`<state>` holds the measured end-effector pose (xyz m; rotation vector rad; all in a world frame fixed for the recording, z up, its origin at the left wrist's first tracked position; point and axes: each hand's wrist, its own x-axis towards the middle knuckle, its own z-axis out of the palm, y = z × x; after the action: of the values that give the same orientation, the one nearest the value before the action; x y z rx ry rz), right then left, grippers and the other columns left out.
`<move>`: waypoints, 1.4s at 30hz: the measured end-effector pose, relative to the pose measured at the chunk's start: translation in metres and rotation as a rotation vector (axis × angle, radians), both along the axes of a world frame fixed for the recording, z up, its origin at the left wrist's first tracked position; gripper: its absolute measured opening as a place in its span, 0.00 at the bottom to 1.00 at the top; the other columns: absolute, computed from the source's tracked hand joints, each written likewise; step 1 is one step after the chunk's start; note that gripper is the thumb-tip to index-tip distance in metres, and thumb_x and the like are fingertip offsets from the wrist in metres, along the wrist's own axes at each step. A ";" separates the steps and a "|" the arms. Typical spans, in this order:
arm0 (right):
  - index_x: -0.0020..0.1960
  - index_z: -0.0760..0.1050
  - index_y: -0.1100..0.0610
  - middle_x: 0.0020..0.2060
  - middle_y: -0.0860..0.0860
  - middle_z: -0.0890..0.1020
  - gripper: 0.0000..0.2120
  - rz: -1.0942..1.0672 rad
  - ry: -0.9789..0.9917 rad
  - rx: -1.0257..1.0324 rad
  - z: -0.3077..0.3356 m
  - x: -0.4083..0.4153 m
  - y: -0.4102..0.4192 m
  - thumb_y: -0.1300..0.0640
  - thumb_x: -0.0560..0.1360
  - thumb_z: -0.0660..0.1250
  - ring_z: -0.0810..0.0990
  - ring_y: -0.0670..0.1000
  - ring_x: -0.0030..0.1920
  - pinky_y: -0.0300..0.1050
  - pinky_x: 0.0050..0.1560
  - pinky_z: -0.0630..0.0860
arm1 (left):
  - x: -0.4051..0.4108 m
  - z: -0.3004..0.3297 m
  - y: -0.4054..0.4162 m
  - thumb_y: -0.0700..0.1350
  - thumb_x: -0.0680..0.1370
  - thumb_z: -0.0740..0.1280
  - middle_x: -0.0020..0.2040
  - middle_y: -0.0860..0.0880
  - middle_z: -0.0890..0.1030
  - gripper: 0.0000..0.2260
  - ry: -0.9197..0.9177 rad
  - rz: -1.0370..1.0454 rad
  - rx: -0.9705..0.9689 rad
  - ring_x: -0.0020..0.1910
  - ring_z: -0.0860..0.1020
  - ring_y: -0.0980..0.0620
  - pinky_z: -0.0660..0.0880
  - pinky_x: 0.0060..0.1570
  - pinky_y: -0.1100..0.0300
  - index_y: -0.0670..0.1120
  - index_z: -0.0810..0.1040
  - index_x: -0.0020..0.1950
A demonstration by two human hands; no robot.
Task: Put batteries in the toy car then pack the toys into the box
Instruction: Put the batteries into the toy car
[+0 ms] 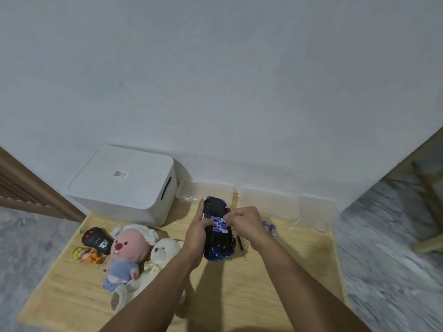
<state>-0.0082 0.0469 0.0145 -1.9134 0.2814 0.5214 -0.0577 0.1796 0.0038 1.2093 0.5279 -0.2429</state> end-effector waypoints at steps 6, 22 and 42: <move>0.40 0.83 0.66 0.29 0.55 0.80 0.05 -0.264 0.140 0.066 0.003 0.003 0.003 0.65 0.67 0.70 0.74 0.49 0.26 0.39 0.27 0.70 | -0.003 0.006 -0.013 0.35 0.79 0.60 0.64 0.53 0.78 0.32 -0.111 -0.039 0.170 0.57 0.80 0.52 0.77 0.54 0.58 0.65 0.60 0.75; 0.39 0.78 0.58 0.31 0.49 0.78 0.04 -0.375 0.160 0.290 0.011 0.000 -0.021 0.58 0.71 0.70 0.74 0.47 0.33 0.40 0.32 0.66 | 0.006 0.015 -0.025 0.34 0.82 0.59 0.64 0.53 0.77 0.31 -0.160 -0.153 0.115 0.59 0.79 0.51 0.75 0.61 0.49 0.64 0.57 0.76; 0.40 0.83 0.56 0.31 0.48 0.80 0.05 -0.174 -0.069 0.124 0.050 -0.010 0.011 0.62 0.73 0.69 0.73 0.45 0.30 0.36 0.26 0.67 | 0.019 0.023 0.012 0.28 0.73 0.53 0.57 0.44 0.83 0.35 -0.079 -0.157 -0.181 0.52 0.80 0.39 0.77 0.54 0.44 0.60 0.66 0.72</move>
<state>-0.0184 0.0579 0.0645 -1.7637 0.3590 0.3482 -0.0390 0.1916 0.0266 1.0795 0.3350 -0.3678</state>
